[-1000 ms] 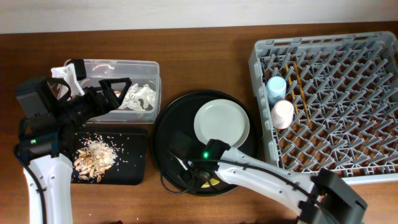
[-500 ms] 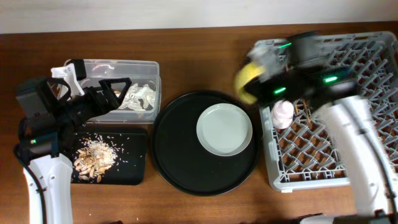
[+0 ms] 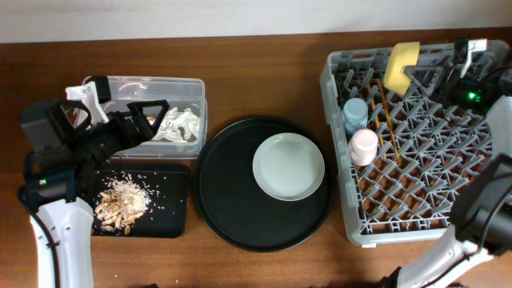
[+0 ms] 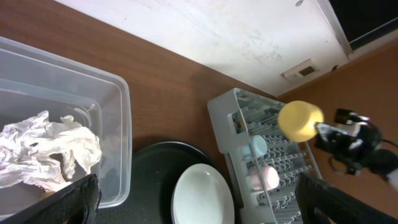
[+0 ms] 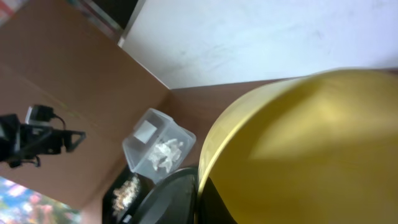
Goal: Sort waste into correct bins and load items into the dishwasher rack
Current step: 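Lift the yellow bowl and set it in the dish rack with right gripper, then move the right gripper back to the white plate on the tray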
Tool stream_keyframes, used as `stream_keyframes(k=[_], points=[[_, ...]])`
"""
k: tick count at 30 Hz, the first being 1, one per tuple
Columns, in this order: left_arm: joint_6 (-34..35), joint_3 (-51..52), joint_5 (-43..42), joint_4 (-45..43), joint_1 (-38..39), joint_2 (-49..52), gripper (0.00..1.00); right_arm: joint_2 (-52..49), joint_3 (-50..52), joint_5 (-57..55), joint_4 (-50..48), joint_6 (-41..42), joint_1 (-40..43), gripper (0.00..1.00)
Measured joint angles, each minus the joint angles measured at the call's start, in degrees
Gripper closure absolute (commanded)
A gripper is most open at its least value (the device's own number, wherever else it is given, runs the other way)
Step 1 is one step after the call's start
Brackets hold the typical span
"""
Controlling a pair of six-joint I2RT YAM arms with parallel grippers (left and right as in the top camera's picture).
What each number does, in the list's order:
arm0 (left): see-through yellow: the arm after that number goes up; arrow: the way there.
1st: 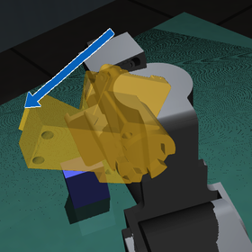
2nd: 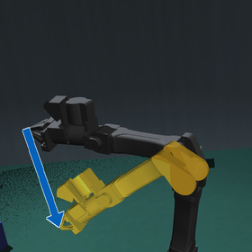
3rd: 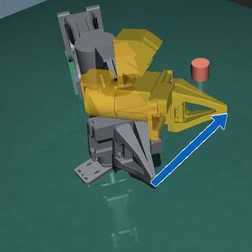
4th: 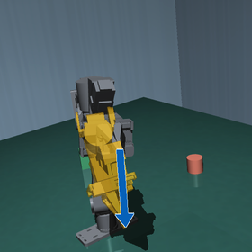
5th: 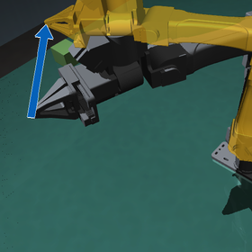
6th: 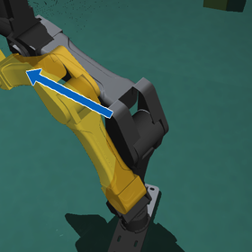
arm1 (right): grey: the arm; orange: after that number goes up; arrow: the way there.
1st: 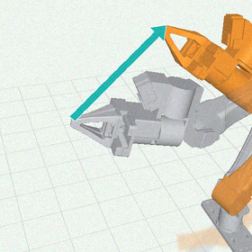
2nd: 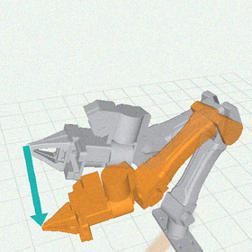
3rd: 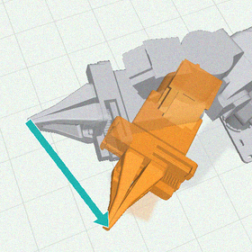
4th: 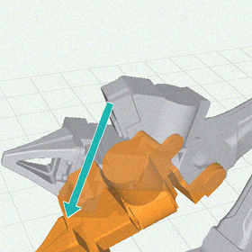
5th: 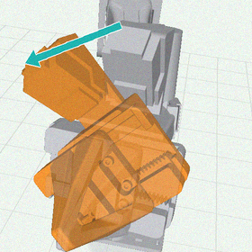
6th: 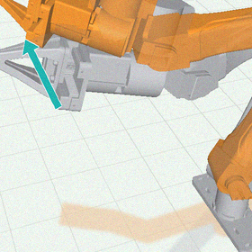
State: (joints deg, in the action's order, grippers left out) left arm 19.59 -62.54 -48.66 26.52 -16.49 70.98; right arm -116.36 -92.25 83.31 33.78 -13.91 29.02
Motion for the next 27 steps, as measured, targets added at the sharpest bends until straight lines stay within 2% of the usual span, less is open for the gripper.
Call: stream_keyframes(k=[4, 9, 16, 18, 20, 21, 23, 27], points=[[0.0, 0.0, 0.0, 0.0, 0.0, 0.0, 0.01, -5.2, 0.0, 1.9, -2.1, 3.7, -0.3, 0.96], [0.0, 0.0, 0.0, 0.0, 0.0, 0.0, 0.01, -5.7, 0.0, 3.0, -1.9, 5.0, -0.5, 0.96], [0.0, 0.0, 0.0, 0.0, 0.0, 0.0, 0.01, -5.7, 0.0, 1.0, 3.7, 5.4, 1.1, 0.95], [0.0, 0.0, 0.0, 0.0, 0.0, 0.0, 0.01, -5.7, 0.2, 0.9, 4.0, 5.4, 1.8, 0.82], [0.0, 0.0, 0.0, 0.0, 0.0, 0.0, 0.01, -5.7, 0.3, 0.5, 5.2, 5.6, 2.6, 0.61], [0.0, 0.0, 0.0, 0.0, 0.0, 0.0, 0.01, -5.7, 0.4, 0.1, 5.8, 6.0, 3.0, 0.55], [0.0, 0.0, 0.0, 0.0, 0.0, 0.0, 0.01, -5.7, 0.7, -0.7, 7.6, 5.7, 4.8, 0.34], [0.0, 0.0, 0.0, 0.0, 0.0, 0.0, 0.01, -5.7, 0.8, -1.6, 10.7, 5.8, 8.7, 0.01]])
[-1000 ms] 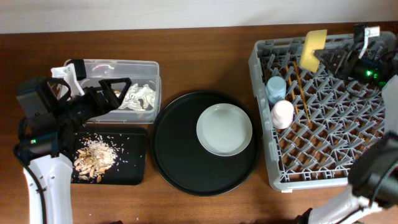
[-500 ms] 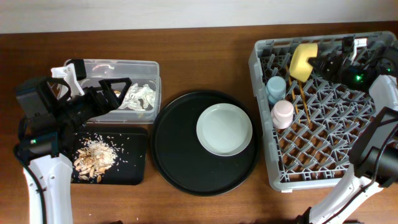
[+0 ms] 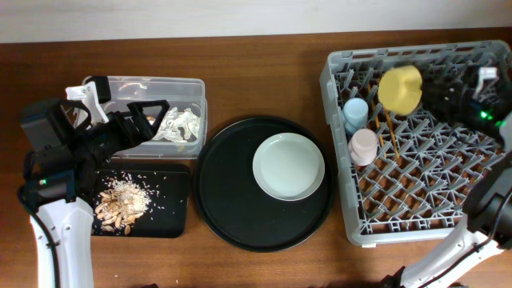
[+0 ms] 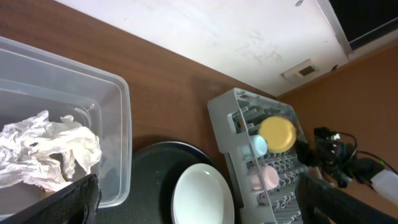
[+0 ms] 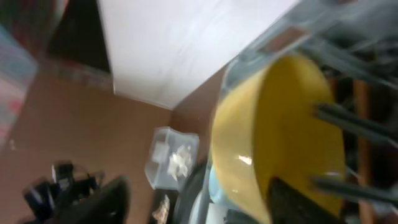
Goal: Sort waste into correct bins and load items into the dishwasher rack
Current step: 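Move the right gripper back to the white plate on the tray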
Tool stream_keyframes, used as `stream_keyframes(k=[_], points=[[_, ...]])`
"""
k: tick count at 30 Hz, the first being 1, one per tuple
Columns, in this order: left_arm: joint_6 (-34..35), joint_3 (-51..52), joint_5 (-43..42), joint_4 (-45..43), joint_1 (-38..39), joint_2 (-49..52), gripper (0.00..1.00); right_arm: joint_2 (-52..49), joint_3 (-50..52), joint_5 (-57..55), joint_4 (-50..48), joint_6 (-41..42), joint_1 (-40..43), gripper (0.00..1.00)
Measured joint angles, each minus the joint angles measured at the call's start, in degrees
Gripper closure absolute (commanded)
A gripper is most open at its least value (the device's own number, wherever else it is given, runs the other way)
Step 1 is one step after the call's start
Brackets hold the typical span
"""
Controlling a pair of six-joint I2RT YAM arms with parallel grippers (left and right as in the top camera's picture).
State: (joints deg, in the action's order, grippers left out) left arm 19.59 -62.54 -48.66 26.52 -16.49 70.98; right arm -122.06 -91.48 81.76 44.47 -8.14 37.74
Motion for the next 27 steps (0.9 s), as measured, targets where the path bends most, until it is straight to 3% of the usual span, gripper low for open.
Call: stream_keyframes(k=[9, 15, 21, 27], points=[[0.0, 0.0, 0.0, 0.0, 0.0, 0.0, 0.01, 0.0, 0.0, -2.3, 1.8, 2.7, 5.8, 0.01], [0.0, 0.0, 0.0, 0.0, 0.0, 0.0, 0.01, 6.1, -0.1, -23.0, 8.4, 4.2, 2.2, 0.01], [0.0, 0.0, 0.0, 0.0, 0.0, 0.0, 0.01, 28.6, -3.3, -47.6, 13.6, 4.5, -16.5, 0.01], [0.0, 0.0, 0.0, 0.0, 0.0, 0.0, 0.01, 39.0, -4.4, -69.1, 23.3, 6.3, -41.9, 0.01]])
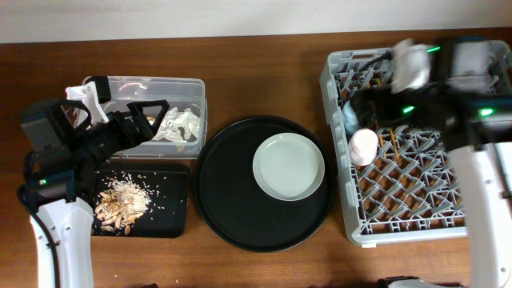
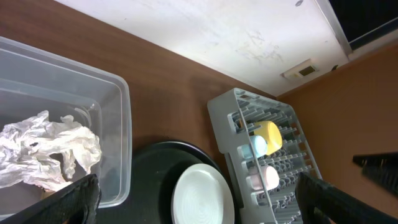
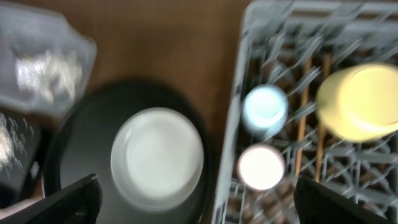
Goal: Sort waste into correct bins and load items into the dishwasher rack
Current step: 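Move the right gripper back to the white plate on the tray, then grasp the edge of the white plate with the right gripper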
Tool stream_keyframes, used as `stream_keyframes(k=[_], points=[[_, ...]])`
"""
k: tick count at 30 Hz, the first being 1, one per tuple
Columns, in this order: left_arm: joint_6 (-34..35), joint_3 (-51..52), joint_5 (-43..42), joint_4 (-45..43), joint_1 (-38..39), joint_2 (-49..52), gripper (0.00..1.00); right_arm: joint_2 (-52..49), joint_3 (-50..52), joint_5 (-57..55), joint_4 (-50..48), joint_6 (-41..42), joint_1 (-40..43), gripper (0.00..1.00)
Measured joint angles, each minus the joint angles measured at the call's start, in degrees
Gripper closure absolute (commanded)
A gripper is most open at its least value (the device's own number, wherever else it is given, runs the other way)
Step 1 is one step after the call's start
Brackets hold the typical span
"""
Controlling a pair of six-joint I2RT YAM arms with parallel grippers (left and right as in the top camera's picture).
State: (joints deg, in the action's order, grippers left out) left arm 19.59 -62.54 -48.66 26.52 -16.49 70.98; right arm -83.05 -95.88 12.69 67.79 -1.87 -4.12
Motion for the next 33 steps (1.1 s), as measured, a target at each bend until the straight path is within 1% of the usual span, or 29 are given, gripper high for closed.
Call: stream_keyframes(k=[4, 5, 6, 7, 8, 9, 10, 16, 20, 24, 30, 33], points=[[0.0, 0.0, 0.0, 0.0, 0.0, 0.0, 0.01, -2.5, 2.8, -4.3, 1.2, 4.0, -10.6, 0.01], [0.0, 0.0, 0.0, 0.0, 0.0, 0.0, 0.01, -3.8, 4.3, -4.3, 0.9, 4.9, -13.6, 0.1], [0.0, 0.0, 0.0, 0.0, 0.0, 0.0, 0.01, -4.9, 5.6, -4.0, 0.4, 5.3, -15.7, 0.22], [0.0, 0.0, 0.0, 0.0, 0.0, 0.0, 0.01, -6.0, 6.9, -3.7, -0.4, 5.7, -17.6, 0.29], [0.0, 0.0, 0.0, 0.0, 0.0, 0.0, 0.01, -7.1, 7.9, -3.4, -1.2, 6.3, -19.3, 0.43], [0.0, 0.0, 0.0, 0.0, 0.0, 0.0, 0.01, -9.0, 9.4, -2.8, -2.2, 6.9, -21.6, 0.5], [0.0, 0.0, 0.0, 0.0, 0.0, 0.0, 0.01, -9.8, 10.1, -2.8, -3.2, 7.0, -22.6, 0.54], [0.0, 0.0, 0.0, 0.0, 0.0, 0.0, 0.01, -19.3, 14.6, -2.5, -8.2, 8.0, -28.5, 0.55], [0.0, 0.0, 0.0, 0.0, 0.0, 0.0, 0.01, -24.0, 15.2, -2.1, -10.1, 8.7, -30.0, 0.55], [0.0, 0.0, 0.0, 0.0, 0.0, 0.0, 0.01, -25.9, 15.2, -0.6, -11.6, 9.4, -32.0, 0.55], [0.0, 0.0, 0.0, 0.0, 0.0, 0.0, 0.01, -26.1, 15.4, -0.1, -12.9, 9.7, -35.3, 0.55], [0.0, 0.0, 0.0, 0.0, 0.0, 0.0, 0.01, -26.1, 16.9, -1.1, -15.5, 10.6, -36.0, 0.6]])
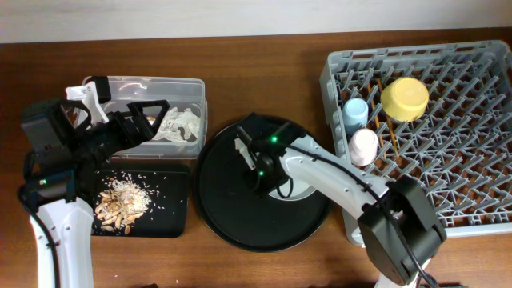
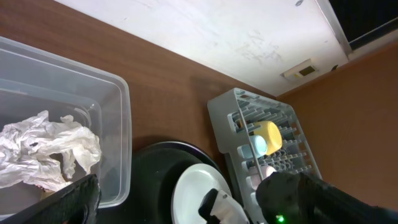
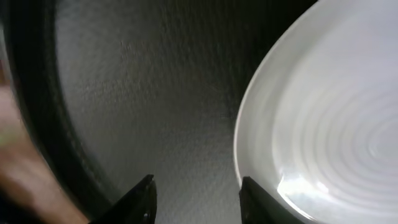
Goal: Sort waste into correct bins and load items into the dishwasher rack
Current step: 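Grasp the edge of the white plate with the right gripper, then carry the white plate to the rack and stand it upright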
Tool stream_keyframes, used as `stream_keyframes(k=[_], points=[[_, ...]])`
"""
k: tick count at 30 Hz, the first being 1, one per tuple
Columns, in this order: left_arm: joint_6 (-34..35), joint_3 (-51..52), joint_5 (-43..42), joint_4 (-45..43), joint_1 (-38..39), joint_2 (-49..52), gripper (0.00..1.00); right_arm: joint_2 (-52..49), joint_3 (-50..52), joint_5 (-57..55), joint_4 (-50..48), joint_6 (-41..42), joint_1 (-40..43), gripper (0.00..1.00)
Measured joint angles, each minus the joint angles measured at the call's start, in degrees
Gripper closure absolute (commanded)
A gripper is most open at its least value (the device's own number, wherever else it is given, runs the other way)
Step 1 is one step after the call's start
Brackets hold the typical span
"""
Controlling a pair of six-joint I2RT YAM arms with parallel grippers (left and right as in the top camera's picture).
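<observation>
A white plate (image 3: 317, 118) lies on the round black tray (image 1: 224, 200). My right gripper (image 3: 196, 199) is open and low over the tray, with the plate's left rim just inside its right finger (image 3: 250, 198). In the overhead view the right gripper (image 1: 260, 166) covers most of the plate (image 1: 286, 192). A yellow bowl (image 1: 404, 98) sits in the grey dishwasher rack (image 1: 480, 216), near a blue cup (image 1: 355, 112), a pink cup (image 1: 364, 146) and chopsticks (image 1: 392, 132). My left gripper (image 1: 150, 118) hangs open and empty over the clear bin (image 1: 144, 82).
Crumpled paper (image 1: 178, 124) lies in the clear bin. A black rectangular tray (image 1: 172, 220) in front of it holds food scraps (image 1: 122, 200). The rack fills the table's right side. My left arm stands at the left edge.
My right gripper was up over the rack's left part, with the yellow bowl lying in the rack. Now it is down on the black tray, open at the plate's left rim. The left arm is unchanged.
My right gripper held the yellow bowl over the far side of the rack. Then the bowl was lower, beside the blue cup. Then it rested in the rack, let go. Now my right gripper is open at the plate. My left gripper stayed over the clear bin.
</observation>
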State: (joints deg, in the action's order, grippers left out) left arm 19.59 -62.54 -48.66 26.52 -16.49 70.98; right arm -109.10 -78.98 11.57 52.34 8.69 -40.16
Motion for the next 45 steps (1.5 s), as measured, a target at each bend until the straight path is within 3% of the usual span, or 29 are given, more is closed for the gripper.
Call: stream_keyframes(k=[9, 14, 23, 29, 35, 39, 45], points=[[0.0, 0.0, 0.0, 0.0, 0.0, 0.0, 0.01, -0.5, 9.2, -2.5, -11.7, 1.6, 0.0, 0.7], [0.0, 0.0, 0.0, 0.0, 0.0, 0.0, 0.01, -0.5, 10.2, -3.3, -13.8, 1.8, 0.0, 0.92], [0.0, 0.0, 0.0, 0.0, 0.0, 0.0, 0.01, 0.3, 10.5, -5.4, -14.8, 1.6, -0.2, 0.96], [0.0, 0.0, 0.0, 0.0, 0.0, 0.0, 0.01, 1.2, 7.7, -1.2, -9.0, 1.5, 0.0, 0.96], [0.0, 0.0, 0.0, 0.0, 0.0, 0.0, 0.01, 10.8, -4.2, 3.1, 4.5, -2.1, 0.8, 0.96], [0.0, 0.0, 0.0, 0.0, 0.0, 0.0, 0.01, 17.7, -11.6, 5.7, 14.0, -7.3, 6.8, 0.96], [0.0, 0.0, 0.0, 0.0, 0.0, 0.0, 0.01, 26.6, -16.8, 18.6, 22.4, -19.5, 30.7, 0.96]])
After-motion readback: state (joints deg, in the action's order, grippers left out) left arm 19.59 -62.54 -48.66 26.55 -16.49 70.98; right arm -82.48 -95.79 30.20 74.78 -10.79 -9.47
